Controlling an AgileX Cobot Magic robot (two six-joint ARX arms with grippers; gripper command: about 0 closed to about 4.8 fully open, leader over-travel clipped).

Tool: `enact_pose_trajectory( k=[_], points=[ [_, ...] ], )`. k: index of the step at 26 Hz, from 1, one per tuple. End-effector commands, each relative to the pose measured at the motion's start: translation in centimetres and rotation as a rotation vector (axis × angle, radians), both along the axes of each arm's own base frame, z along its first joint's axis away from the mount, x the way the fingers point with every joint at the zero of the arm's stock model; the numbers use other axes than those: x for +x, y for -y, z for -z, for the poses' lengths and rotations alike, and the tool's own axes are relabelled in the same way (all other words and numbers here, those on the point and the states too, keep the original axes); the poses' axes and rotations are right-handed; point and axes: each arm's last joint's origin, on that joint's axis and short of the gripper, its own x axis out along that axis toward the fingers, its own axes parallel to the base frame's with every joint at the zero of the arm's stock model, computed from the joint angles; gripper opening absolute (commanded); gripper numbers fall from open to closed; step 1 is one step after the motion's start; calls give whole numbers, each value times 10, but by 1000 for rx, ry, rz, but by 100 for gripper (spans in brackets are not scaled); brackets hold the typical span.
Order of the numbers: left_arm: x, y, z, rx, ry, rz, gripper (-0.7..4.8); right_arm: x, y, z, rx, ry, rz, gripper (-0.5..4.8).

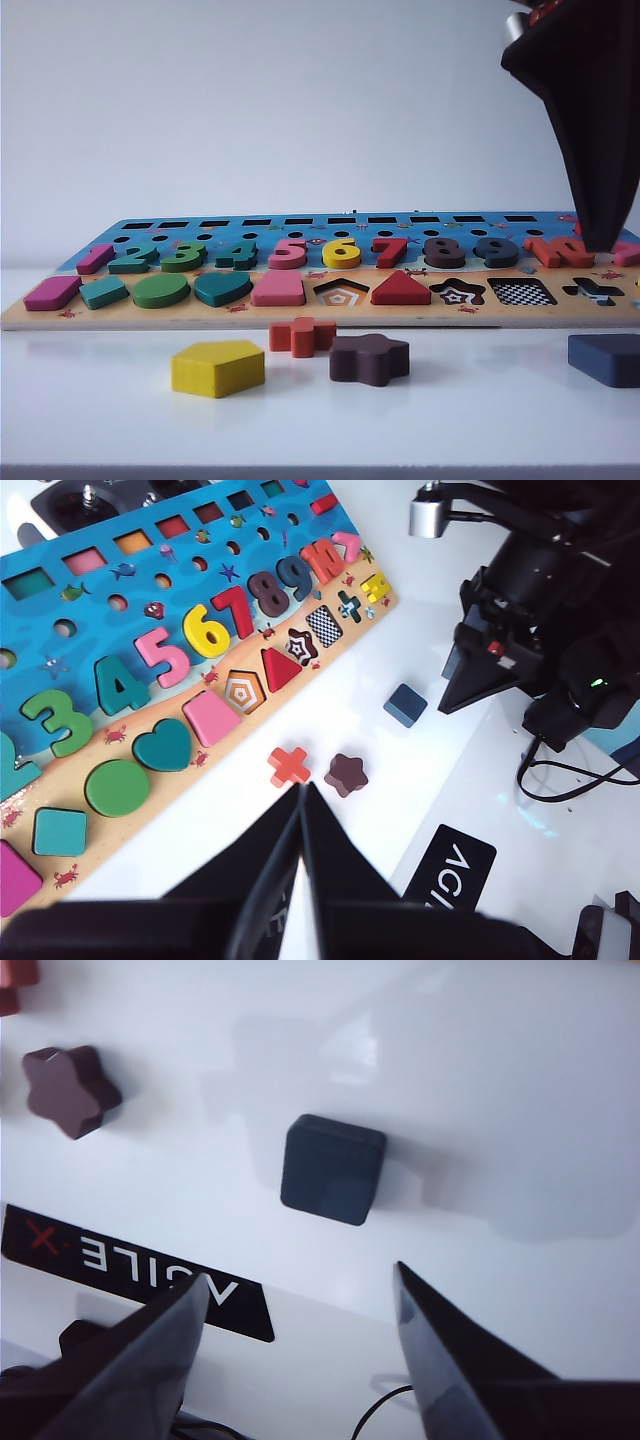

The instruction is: Insert the cube into the slot.

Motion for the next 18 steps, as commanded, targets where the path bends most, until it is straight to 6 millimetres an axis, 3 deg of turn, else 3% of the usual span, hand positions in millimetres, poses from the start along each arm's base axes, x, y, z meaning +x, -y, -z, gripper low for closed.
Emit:
enact_pose_trajectory(
  k=[1,9,14,18],
  points=[
    [1,0,-1,-7,16,10,10,2,-6,3,-7,-2,13,299],
    [1,0,-1,-8,15,5,10,6,-14,10,-29,13,62,284],
    [1,0,-1,-7,12,5,10,7,-15,12,-62,22,78,344],
    [1,0,-1,-6,9,5,10,7,-17,14,-74,16,80,363]
  ],
)
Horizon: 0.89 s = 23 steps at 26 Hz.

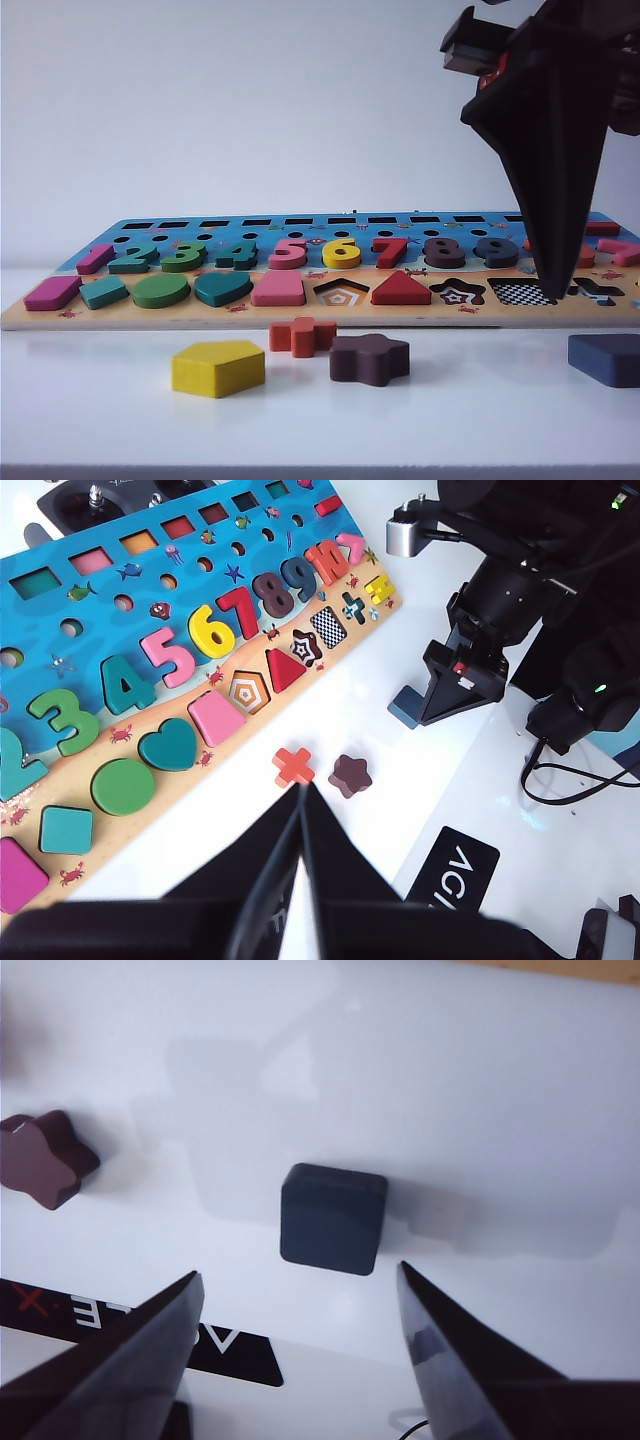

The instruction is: Insert the cube into the slot.

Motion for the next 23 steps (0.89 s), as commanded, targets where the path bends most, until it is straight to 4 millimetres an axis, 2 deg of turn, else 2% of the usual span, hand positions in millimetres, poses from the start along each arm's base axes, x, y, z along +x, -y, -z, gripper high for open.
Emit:
enact_pose_trajectory(
  k=[1,11,20,23],
  points=[
    [0,0,-1,-6,9,13,10,1,-2,2,-14,8,4,366],
    [0,0,-1,-6,9,13,10,7,-6,11,-66,5,6,360],
    [1,1,5,-1,-7,13,10,8,-8,14,-65,5,5,239],
    [1,1,5,-1,-7,13,10,8,-8,14,-65,5,5,227]
  ],
)
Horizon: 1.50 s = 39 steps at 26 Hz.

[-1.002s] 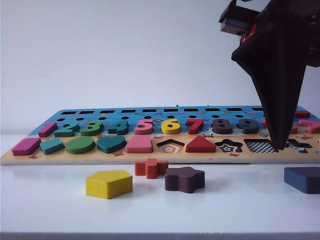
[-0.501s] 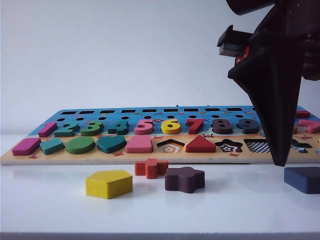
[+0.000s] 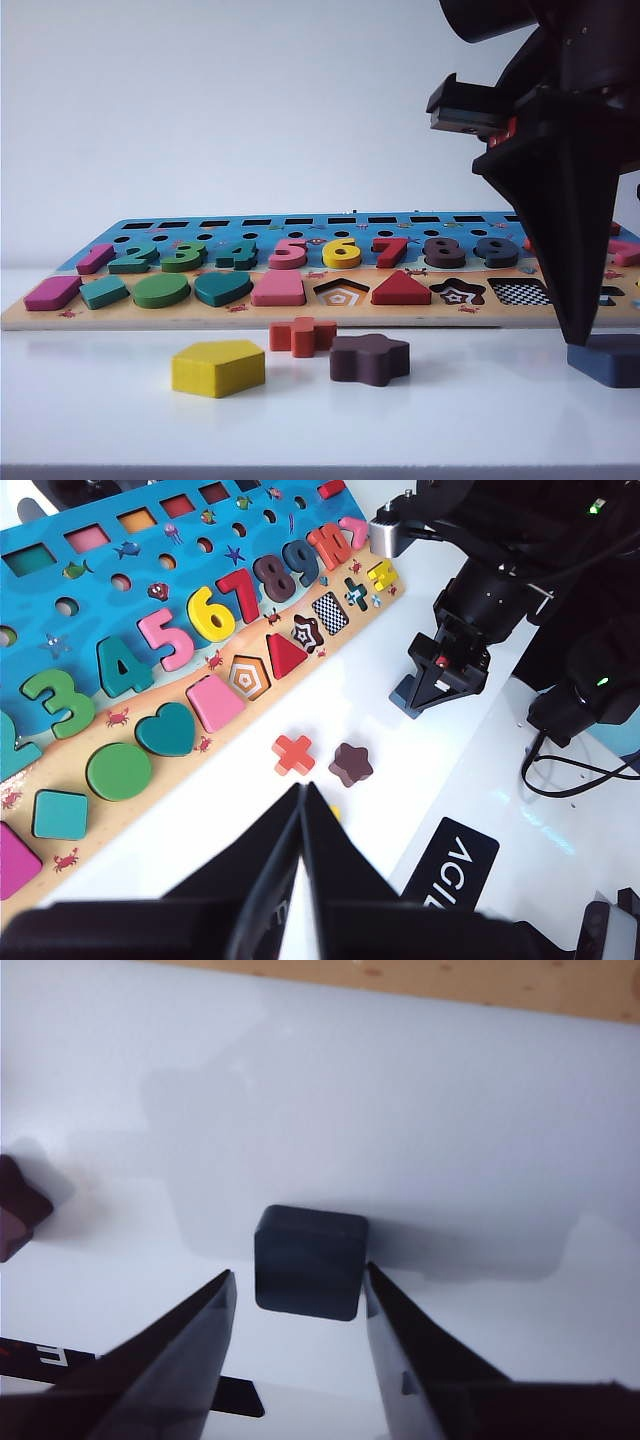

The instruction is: Insert the cube into the slot.

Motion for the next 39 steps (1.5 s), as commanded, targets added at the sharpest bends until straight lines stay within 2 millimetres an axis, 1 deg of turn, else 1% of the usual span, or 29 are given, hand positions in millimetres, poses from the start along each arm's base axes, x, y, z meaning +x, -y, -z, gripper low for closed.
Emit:
enact_pose_trajectory(
  k=[1,5,11,14,17,21,28,31,34,37,39],
  points=[
    [0,0,-2,-9,17,13,10,0,-1,-1,0,11,1,216],
    [1,1,-2,-10,20,14,10,0,0,0,-10,14,1,184],
    [0,0,-3,-13,29,14,10,-1,0,1,-29,20,-3,181],
    [0,0,-3,-12,30,14,10,-1,0,1,-23,17,-3,221],
    [0,0,-3,-12,30,14,10,0,-1,1,-20,20,-4,286],
    [-2,0,-4,-12,37,10,10,0,-1,0,-17,19,-3,302],
    [-1,0,-4,-12,37,10,10,-1,-4,1,-15,34,-16,301],
    [-2,0,-4,-12,37,11,10,-1,-9,7,-46,26,-34,300],
    [-1,0,-3,-12,36,10,10,0,-12,14,-73,11,-41,276],
    [-1,0,-3,-12,36,11,10,0,-12,15,-89,10,-41,251],
    [-1,0,-3,-12,36,11,10,-1,-11,15,-95,3,-41,250]
  ],
)
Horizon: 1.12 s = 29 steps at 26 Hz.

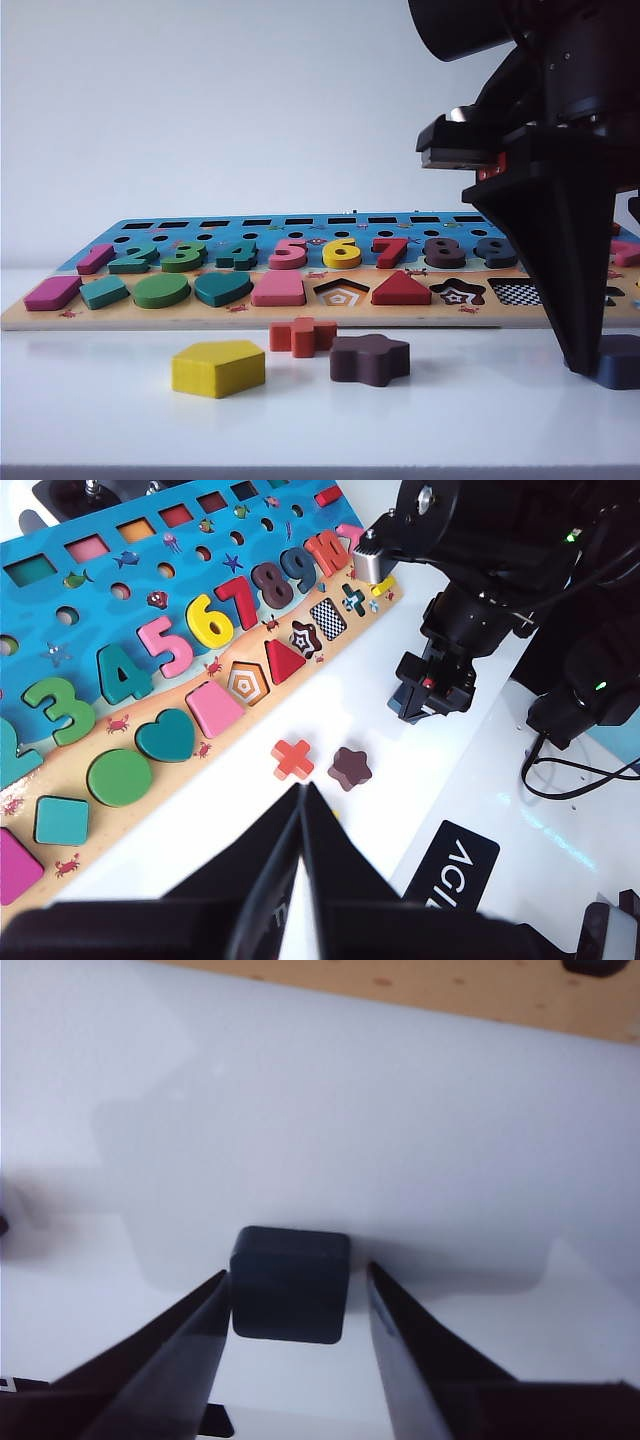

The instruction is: Insert the cube into the slot.

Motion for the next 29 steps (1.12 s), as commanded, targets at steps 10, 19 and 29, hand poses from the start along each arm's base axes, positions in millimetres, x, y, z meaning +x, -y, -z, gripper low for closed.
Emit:
enact_pose_trajectory(
  k=[10,19,29],
  points=[
    [1,0,-2,-7,20,9,10,-1,1,1,-8,-3,2,179],
    [1,0,-2,-7,20,9,10,1,-1,-9,22,27,-4,153],
    [1,0,-2,-7,20,9,10,21,-4,-40,65,241,-13,143]
  ],
)
